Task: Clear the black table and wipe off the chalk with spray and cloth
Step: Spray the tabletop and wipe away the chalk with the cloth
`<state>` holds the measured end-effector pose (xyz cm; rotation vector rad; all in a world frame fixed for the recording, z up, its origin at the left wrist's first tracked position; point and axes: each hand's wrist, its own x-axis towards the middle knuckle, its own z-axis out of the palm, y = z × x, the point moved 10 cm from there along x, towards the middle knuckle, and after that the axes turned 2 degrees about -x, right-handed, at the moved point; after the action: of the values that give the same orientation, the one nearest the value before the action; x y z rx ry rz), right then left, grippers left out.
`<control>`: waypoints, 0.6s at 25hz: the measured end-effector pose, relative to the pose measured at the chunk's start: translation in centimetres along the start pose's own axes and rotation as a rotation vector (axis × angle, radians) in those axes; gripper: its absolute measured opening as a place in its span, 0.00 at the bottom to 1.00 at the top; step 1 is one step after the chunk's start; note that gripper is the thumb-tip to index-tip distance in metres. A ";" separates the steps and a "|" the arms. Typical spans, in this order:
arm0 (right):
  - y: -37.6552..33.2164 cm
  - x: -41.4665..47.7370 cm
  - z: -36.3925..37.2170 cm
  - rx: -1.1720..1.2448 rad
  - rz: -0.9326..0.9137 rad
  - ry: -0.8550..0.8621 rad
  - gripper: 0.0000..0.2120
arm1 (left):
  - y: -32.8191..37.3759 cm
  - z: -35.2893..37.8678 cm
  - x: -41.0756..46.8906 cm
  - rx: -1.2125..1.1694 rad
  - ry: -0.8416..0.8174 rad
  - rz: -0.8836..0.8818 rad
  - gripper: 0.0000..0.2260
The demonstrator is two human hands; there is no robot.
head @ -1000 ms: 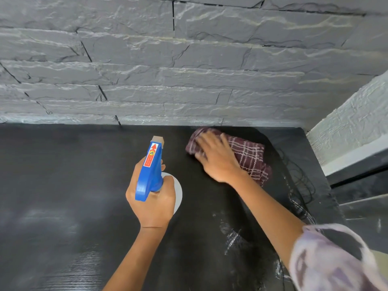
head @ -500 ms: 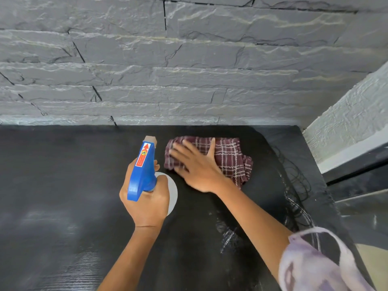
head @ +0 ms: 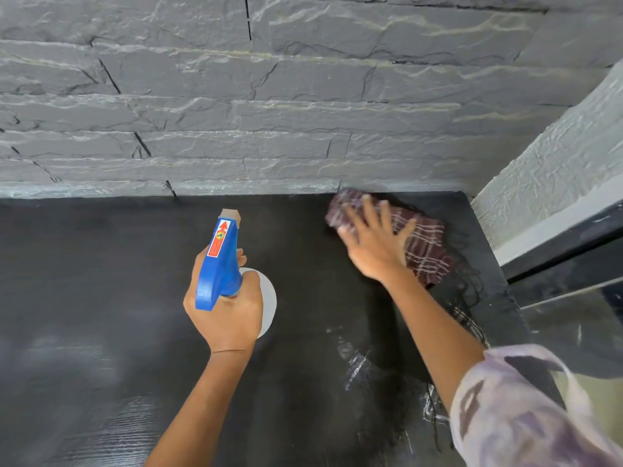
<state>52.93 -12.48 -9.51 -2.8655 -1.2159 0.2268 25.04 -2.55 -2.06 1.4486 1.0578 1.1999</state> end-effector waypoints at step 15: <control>2.4 -4.3 0.8 -0.032 0.033 0.018 0.25 | 1.2 0.3 0.0 0.003 0.025 0.030 0.15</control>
<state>51.64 -17.26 -9.91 -2.9096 -1.1812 0.1835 25.42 -2.76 -0.94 1.4596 1.0581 1.2411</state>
